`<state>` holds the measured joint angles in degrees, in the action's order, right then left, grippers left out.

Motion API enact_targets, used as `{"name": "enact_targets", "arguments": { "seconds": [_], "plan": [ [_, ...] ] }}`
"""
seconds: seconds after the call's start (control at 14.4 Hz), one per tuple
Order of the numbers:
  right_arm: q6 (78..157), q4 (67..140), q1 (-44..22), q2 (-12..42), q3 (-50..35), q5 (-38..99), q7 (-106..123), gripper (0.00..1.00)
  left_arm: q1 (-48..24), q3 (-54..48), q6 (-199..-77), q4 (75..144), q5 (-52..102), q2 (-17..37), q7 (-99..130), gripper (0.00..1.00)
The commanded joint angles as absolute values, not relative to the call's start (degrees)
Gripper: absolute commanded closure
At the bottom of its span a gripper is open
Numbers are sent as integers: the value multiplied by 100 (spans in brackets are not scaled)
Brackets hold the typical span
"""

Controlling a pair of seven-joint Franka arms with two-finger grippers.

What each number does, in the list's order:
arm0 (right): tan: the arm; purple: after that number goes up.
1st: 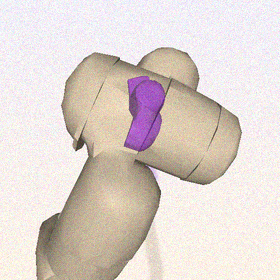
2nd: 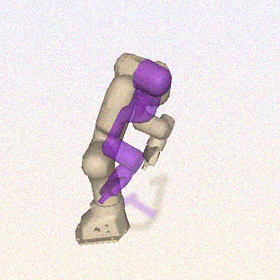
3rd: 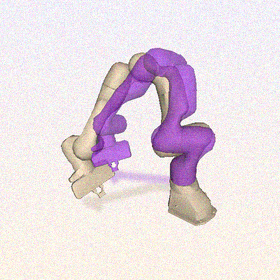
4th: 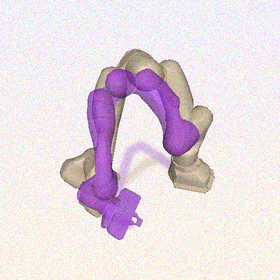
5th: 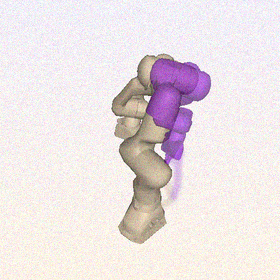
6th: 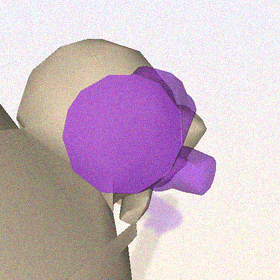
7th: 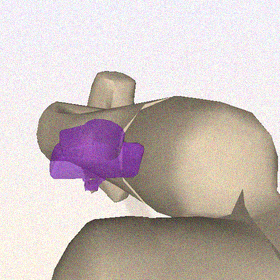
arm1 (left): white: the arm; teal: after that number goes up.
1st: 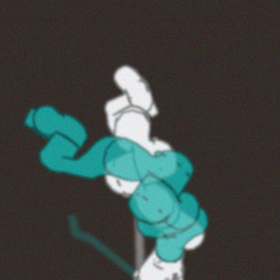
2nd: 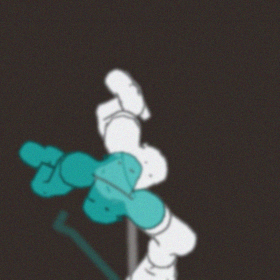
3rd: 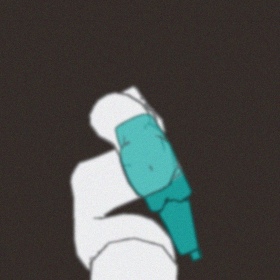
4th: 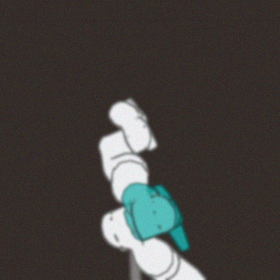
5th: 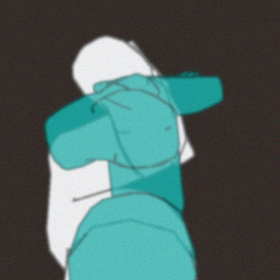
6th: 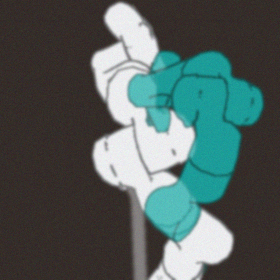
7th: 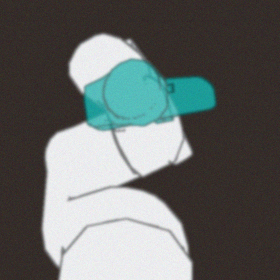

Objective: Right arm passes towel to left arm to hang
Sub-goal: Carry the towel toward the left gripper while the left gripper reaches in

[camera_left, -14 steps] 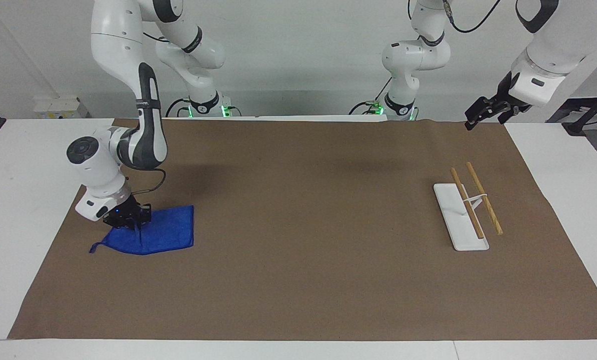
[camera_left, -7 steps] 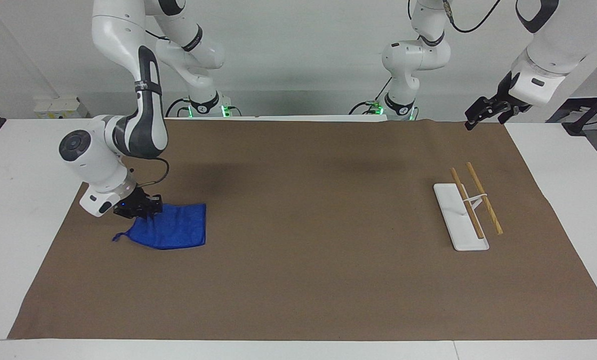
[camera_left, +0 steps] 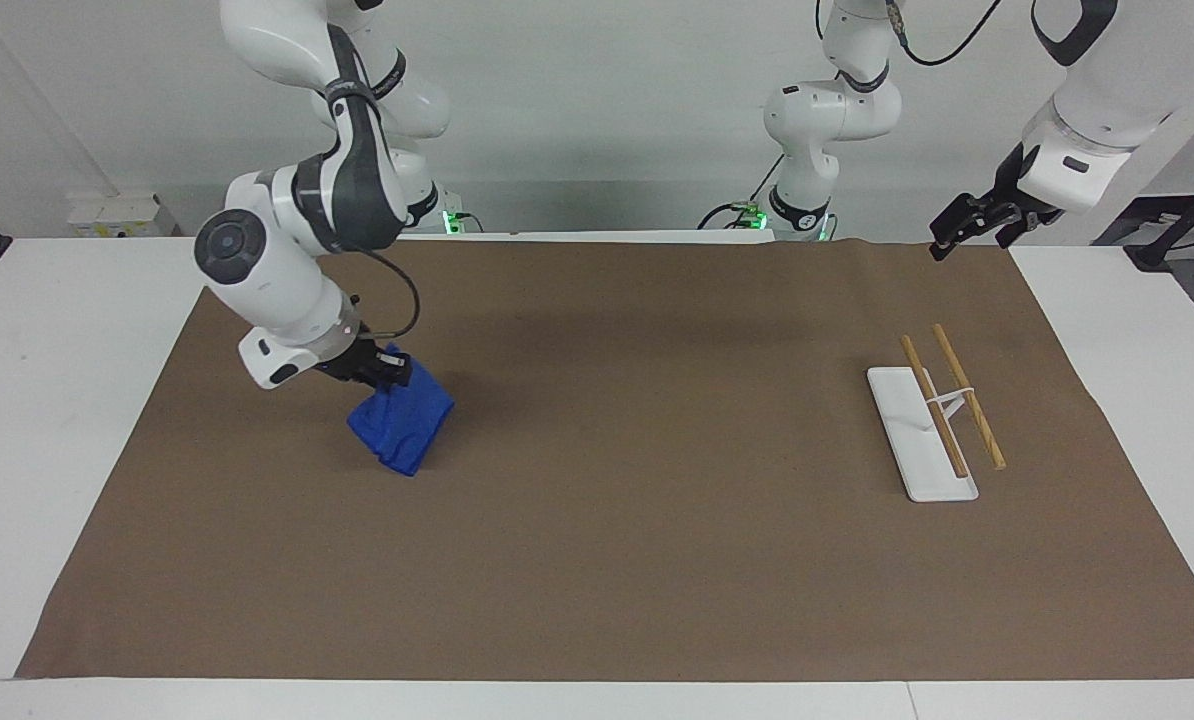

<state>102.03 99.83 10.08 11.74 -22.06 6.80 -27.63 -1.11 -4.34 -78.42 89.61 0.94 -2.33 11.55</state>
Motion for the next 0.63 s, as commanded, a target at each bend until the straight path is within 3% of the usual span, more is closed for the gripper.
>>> {"name": "enact_targets", "arguments": {
  "seconds": [0.0,0.28,0.56],
  "plan": [
    [10195,9739,1134,1230,-2837,1219,-4239,100,-105,-422,-7770,9009,35,-290,1134,0],
    [11054,9404,1081,1406,-3733,1940,-6341,100,-114,-422,-7726,9026,35,-325,1238,0],
    [11785,9264,1020,1599,-4270,2364,-7626,100,-202,-439,-8716,9779,779,-588,3965,0]
  ]
}}
